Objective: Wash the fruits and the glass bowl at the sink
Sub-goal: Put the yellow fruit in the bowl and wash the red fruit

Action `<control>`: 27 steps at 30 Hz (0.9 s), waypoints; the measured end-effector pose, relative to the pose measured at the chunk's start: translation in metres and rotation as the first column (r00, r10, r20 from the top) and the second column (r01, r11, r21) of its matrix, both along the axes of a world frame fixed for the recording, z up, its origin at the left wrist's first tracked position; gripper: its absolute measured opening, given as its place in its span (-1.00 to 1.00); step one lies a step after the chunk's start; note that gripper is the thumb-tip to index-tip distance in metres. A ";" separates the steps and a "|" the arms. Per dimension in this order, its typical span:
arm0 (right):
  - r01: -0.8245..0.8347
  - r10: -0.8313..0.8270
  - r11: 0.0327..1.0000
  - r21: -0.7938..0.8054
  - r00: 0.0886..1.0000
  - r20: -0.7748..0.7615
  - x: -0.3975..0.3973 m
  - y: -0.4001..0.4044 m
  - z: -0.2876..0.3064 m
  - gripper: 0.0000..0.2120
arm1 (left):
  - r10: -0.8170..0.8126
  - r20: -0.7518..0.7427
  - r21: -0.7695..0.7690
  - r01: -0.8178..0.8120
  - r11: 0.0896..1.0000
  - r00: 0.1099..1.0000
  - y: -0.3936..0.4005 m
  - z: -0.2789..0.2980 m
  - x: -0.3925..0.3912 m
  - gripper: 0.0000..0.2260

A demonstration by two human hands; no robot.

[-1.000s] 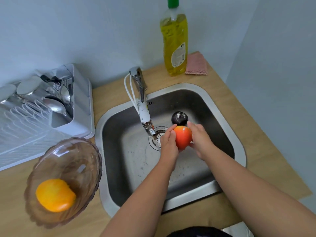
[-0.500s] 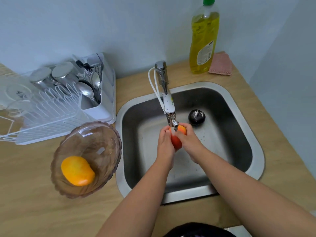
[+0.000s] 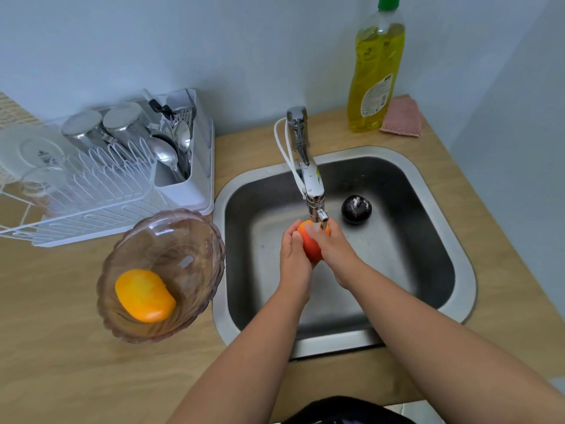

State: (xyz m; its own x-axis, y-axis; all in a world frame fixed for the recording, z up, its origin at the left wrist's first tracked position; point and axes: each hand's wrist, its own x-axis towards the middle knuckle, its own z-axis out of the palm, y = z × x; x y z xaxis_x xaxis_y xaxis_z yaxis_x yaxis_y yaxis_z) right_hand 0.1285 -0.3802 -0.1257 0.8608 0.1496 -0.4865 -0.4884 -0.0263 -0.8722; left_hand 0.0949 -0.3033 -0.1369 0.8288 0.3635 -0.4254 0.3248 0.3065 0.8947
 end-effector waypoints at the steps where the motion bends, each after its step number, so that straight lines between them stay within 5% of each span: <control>1: 0.038 -0.038 0.999 -0.033 0.999 -0.009 0.004 0.003 0.003 -0.68 | -0.017 0.020 0.037 0.016 0.999 1.000 0.001 -0.001 -0.002 -0.73; 4: 0.157 -0.162 0.987 -0.045 0.973 -0.162 0.011 0.012 0.010 -0.82 | -0.106 0.083 0.239 0.083 0.968 0.991 0.006 -0.003 -0.008 -0.76; 7: 0.274 -0.219 0.957 0.090 0.894 -0.391 0.006 0.014 0.013 -0.76 | -0.187 0.127 0.424 0.117 0.898 0.974 0.008 -0.002 -0.015 -0.74; 10: 0.302 -0.184 0.935 0.186 0.862 -0.472 -0.006 0.014 0.010 -0.70 | -0.189 0.149 0.452 0.103 0.886 0.971 0.011 -0.001 -0.017 -0.72; 13: 0.263 -0.182 0.935 0.237 0.931 -0.316 -0.018 0.020 0.007 -0.76 | -0.019 0.040 0.118 0.014 0.993 0.999 0.012 0.010 -0.010 -0.75; 16: 0.195 -0.179 0.963 0.186 0.979 -0.101 -0.020 0.020 0.009 -0.61 | 0.030 -0.199 -0.224 -0.075 0.972 0.980 0.019 0.016 0.003 -0.73; 18: 0.134 -0.135 0.982 0.132 0.991 0.001 -0.019 0.015 0.013 -0.64 | -0.039 -0.259 -0.310 -0.045 0.950 0.965 0.022 0.016 0.006 -0.57; 23: 0.149 -0.151 0.988 0.029 0.983 0.103 -0.006 0.011 0.010 -0.86 | -0.115 -0.079 -0.117 0.105 0.988 0.990 0.007 0.018 0.002 -0.72; 27: 0.225 -0.228 0.974 -0.041 0.962 -0.151 0.006 0.017 0.025 -0.86 | -0.220 0.103 0.154 0.203 0.967 0.970 0.010 0.013 -0.010 -0.72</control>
